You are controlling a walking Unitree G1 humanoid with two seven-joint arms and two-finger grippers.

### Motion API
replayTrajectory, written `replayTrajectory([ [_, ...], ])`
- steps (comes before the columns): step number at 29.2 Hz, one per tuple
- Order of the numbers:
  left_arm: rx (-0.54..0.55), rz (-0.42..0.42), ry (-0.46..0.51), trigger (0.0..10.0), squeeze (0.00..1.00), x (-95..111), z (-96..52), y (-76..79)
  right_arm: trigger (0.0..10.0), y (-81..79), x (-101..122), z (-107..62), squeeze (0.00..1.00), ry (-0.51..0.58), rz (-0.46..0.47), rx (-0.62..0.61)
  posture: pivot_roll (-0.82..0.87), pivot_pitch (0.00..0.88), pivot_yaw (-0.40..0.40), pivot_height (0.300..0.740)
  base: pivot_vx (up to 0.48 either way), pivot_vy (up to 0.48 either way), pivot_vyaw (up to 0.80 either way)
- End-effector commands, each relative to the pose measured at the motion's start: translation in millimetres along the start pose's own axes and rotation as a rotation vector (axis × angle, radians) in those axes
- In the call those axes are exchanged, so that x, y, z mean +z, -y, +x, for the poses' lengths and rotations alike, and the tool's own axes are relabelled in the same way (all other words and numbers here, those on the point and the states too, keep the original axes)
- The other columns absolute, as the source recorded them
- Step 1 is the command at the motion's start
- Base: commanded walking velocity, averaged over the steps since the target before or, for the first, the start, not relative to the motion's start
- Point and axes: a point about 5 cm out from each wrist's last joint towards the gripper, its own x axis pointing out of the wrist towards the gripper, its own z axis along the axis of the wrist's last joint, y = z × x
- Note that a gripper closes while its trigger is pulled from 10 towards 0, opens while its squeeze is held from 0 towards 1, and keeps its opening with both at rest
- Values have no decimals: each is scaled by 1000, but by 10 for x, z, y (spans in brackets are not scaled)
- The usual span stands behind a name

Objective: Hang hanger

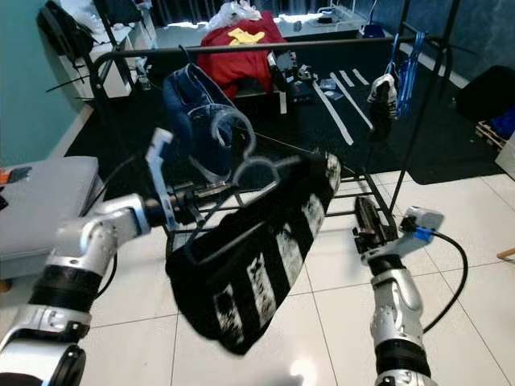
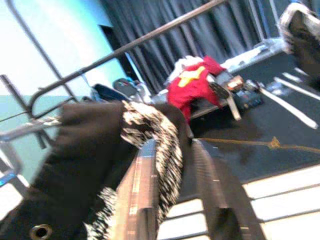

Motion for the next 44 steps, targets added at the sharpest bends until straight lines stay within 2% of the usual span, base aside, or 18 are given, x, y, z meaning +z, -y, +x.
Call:
replayTrajectory([
  [1, -4, 102, 28, 0, 0, 111, -41, 19, 10000, -84, -62, -23, 1000, -29, -45, 53, 48, 71, 74, 740, 0, 0, 0],
  [4, -7, 119, 27, 0, 0, 109, -41, 27, 10000, -111, -74, -21, 1000, -39, -67, 74, 48, 71, 74, 740, 0, 0, 0],
  [5, -24, 140, 26, 0, 0, 108, -41, 55, 10000, -140, -96, -17, 1000, -67, -115, 95, 47, 68, 74, 740, 0, 0, 0],
  [6, -24, 140, 26, 0, 0, 108, -41, 55, 10000, -140, -96, -17, 1000, -67, -115, 95, 47, 68, 74, 740, 0, 0, 0],
  [7, -40, 186, 18, 0, 0, 87, -38, 123, 10000, -172, -116, 31, 702, -95, -161, 69, 48, 64, 75, 740, 0, 0, 0],
  [11, -43, 206, 16, 0, 0, 75, -34, 145, 10000, -188, -116, 48, 702, -97, -167, 61, 48, 64, 75, 740, 0, 0, 0],
  [12, -29, 214, 26, 0, 0, 50, -25, 168, 10000, -268, -110, 103, 0, -87, -161, 86, 51, 63, 76, 740, 0, 0, 0],
  [18, -18, 219, 35, 0, 0, 31, -17, 181, 10000, -328, -103, 137, 0, -79, -156, 110, 51, 63, 77, 740, 0, 0, 0],
  [20, -20, 220, 35, 0, 0, -24, 0, 231, 10000, -412, -67, 250, 0, -54, -152, 130, 54, 68, 77, 740, 0, 0, 0],
  [24, -27, 224, 31, 0, 0, -43, 7, 248, 10000, -432, -56, 286, 0, -52, -159, 140, 53, 72, 77, 740, 0, 0, 0],
  [27, -37, 232, 27, 0, 0, -66, 27, 284, 10000, -485, -68, 354, 0, -79, -200, 171, 51, 76, 78, 740, 0, 0, 0],
  [29, -54, 237, 27, 0, 0, -84, 56, 340, 10000, -493, -95, 446, 0, -105, -223, 125, 58, 76, 77, 740, 0, 0, 0],
  [33, -68, 242, 19, 0, 0, -99, 71, 377, 10000, -473, -130, 520, 0, -141, -219, 59, 62, 76, 73, 740, 0, 0, 0],
  [42, -65, 250, 16, 0, 0, -104, 64, 378, 10000, -430, -150, 555, 0, -169, -181, -15, 62, 78, 72, 740, 0, 0, 0],
  [43, -62, 252, 17, 0, 0, -101, 61, 372, 0, -413, -143, 553, 0, -166, -168, -23, 60, 78, 73, 740, 0, 0, 0],
  [44, -62, 252, 17, 0, 0, -101, 61, 372, 0, -413, -143, 553, 0, -166, -168, -23, 60, 78, 73, 740, 0, 0, 0],
])
